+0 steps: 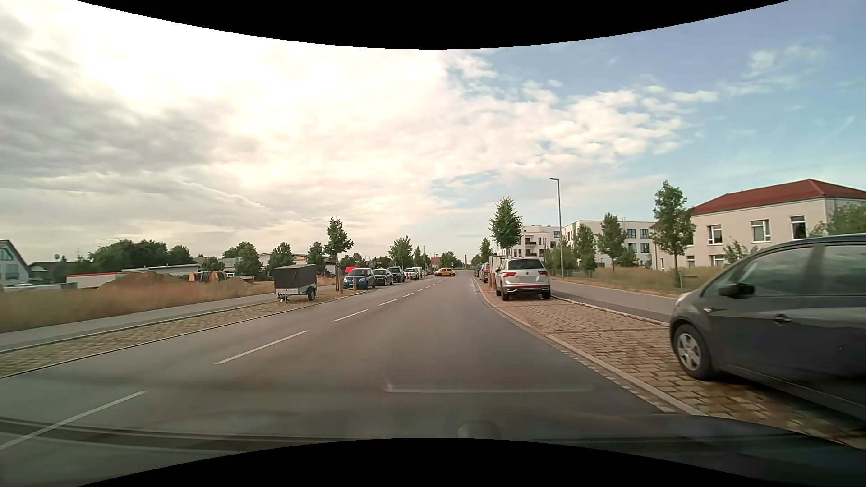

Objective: Follow the waypoints while adhering to traffic rules and regulations

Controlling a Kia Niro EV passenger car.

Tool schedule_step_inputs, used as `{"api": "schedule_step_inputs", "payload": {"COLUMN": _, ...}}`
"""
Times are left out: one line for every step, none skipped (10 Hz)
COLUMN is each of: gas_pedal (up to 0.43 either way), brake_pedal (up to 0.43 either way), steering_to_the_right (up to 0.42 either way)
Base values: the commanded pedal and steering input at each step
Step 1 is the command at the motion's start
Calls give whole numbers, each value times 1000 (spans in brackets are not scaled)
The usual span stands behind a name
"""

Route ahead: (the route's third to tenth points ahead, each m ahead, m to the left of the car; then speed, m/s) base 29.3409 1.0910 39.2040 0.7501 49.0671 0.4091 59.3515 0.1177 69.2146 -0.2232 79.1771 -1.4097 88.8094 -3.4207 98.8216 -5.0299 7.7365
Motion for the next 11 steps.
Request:
{"api": "schedule_step_inputs", "payload": {"gas_pedal": 130, "brake_pedal": 0, "steering_to_the_right": -22}}
{"api": "schedule_step_inputs", "payload": {"gas_pedal": 130, "brake_pedal": 0, "steering_to_the_right": -20}}
{"api": "schedule_step_inputs", "payload": {"gas_pedal": 130, "brake_pedal": 0, "steering_to_the_right": -16}}
{"api": "schedule_step_inputs", "payload": {"gas_pedal": 118, "brake_pedal": 0, "steering_to_the_right": -12}}
{"api": "schedule_step_inputs", "payload": {"gas_pedal": 118, "brake_pedal": 0, "steering_to_the_right": -5}}
{"api": "schedule_step_inputs", "payload": {"gas_pedal": 110, "brake_pedal": 0, "steering_to_the_right": -2}}
{"api": "schedule_step_inputs", "payload": {"gas_pedal": 98, "brake_pedal": 0, "steering_to_the_right": 0}}
{"api": "schedule_step_inputs", "payload": {"gas_pedal": 98, "brake_pedal": 0, "steering_to_the_right": 0}}
{"api": "schedule_step_inputs", "payload": {"gas_pedal": 98, "brake_pedal": 0, "steering_to_the_right": 0}}
{"api": "schedule_step_inputs", "payload": {"gas_pedal": 98, "brake_pedal": 0, "steering_to_the_right": 0}}
{"api": "schedule_step_inputs", "payload": {"gas_pedal": 98, "brake_pedal": 0, "steering_to_the_right": 0}}
